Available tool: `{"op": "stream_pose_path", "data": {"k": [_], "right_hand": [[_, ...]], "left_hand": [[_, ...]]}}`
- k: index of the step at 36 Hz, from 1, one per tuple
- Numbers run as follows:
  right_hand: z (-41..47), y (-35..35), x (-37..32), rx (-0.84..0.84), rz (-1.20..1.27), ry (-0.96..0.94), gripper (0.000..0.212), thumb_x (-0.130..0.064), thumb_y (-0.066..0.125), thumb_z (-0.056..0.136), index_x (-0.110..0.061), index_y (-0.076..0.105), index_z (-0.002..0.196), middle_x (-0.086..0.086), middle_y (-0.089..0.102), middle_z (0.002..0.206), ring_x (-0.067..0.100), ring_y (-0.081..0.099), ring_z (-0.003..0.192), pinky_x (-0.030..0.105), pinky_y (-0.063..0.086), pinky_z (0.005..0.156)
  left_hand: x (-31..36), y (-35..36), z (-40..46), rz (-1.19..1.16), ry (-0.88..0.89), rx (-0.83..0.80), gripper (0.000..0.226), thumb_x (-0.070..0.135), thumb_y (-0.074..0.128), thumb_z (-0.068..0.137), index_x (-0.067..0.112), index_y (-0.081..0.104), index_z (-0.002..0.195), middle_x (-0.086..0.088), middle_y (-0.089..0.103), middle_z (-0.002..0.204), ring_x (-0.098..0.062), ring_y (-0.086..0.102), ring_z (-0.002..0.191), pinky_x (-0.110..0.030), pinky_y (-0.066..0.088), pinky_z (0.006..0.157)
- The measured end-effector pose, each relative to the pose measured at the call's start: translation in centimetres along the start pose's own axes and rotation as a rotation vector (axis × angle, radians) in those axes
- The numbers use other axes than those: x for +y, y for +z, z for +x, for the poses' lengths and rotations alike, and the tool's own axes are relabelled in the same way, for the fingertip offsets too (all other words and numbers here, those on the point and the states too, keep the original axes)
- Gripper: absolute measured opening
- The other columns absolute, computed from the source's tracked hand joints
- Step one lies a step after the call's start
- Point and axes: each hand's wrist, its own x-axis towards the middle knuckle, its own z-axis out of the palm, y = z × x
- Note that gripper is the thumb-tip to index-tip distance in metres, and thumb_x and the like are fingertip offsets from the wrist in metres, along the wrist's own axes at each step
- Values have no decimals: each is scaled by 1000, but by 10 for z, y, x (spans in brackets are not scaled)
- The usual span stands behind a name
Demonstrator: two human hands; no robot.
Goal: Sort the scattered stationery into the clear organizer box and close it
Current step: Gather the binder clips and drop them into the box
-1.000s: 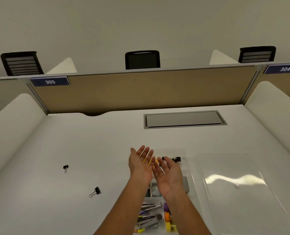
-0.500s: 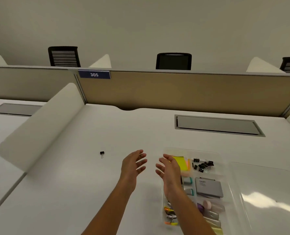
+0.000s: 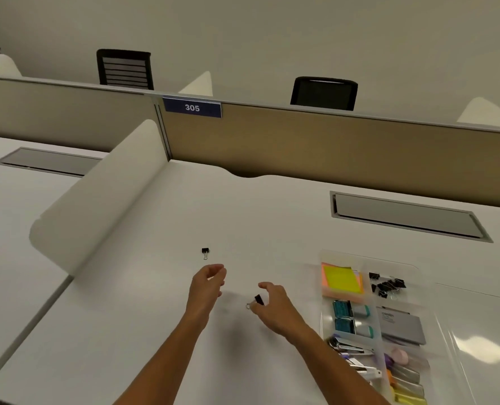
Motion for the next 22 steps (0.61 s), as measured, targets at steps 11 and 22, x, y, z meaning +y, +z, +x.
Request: {"op": "stream_pose_path", "data": {"k": [11, 22], "right_hand": [[23, 36, 14, 102, -274, -62, 68, -32, 64, 89, -27, 32, 148, 3, 19, 152, 23, 42, 130, 30, 39, 109], [21, 48, 23, 189, -413, -140, 51, -28, 60, 94, -24, 44, 142, -2, 32, 148, 20, 41, 127, 26, 40, 103]], "left_hand": [[-18, -18, 55, 309, 110, -28, 48, 29, 68, 86, 21, 50, 130, 0, 37, 136, -21, 53, 117, -32, 47, 94], [-17, -17, 113, 829, 243, -124, 80, 36, 63, 91, 22, 16, 154, -1, 2, 163, -36, 1, 148, -55, 20, 114]]}}
